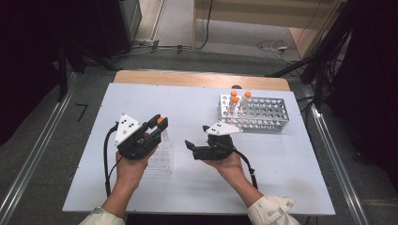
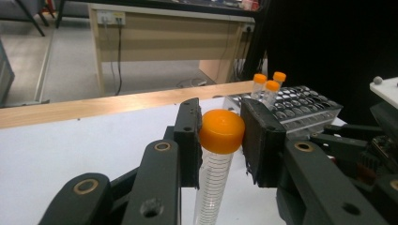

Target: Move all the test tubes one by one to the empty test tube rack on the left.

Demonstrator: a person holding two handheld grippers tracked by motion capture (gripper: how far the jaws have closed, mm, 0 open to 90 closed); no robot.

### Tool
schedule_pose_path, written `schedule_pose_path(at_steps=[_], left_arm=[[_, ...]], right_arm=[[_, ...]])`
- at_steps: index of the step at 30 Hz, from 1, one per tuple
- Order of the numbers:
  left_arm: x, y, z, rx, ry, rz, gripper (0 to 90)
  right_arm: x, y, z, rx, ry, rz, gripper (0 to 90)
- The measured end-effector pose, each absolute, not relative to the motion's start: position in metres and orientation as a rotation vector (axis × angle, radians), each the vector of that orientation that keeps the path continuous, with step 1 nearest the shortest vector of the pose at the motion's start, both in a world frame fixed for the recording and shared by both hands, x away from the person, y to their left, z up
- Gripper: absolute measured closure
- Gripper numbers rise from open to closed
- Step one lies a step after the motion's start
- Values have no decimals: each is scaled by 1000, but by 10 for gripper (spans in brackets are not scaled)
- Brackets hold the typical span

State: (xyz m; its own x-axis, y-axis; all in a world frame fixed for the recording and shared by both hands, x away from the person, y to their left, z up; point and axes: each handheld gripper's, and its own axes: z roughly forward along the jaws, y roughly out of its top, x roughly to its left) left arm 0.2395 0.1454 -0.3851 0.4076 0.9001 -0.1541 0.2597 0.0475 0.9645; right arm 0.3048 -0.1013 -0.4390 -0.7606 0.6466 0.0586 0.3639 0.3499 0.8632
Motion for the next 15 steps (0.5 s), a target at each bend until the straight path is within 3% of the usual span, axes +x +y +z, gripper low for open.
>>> schedule_pose_path(at_steps=[15], left_arm=[[232, 187, -393, 1434, 1195, 743, 701]], right_arm=[[305, -100, -440, 900, 2335, 1368, 157]])
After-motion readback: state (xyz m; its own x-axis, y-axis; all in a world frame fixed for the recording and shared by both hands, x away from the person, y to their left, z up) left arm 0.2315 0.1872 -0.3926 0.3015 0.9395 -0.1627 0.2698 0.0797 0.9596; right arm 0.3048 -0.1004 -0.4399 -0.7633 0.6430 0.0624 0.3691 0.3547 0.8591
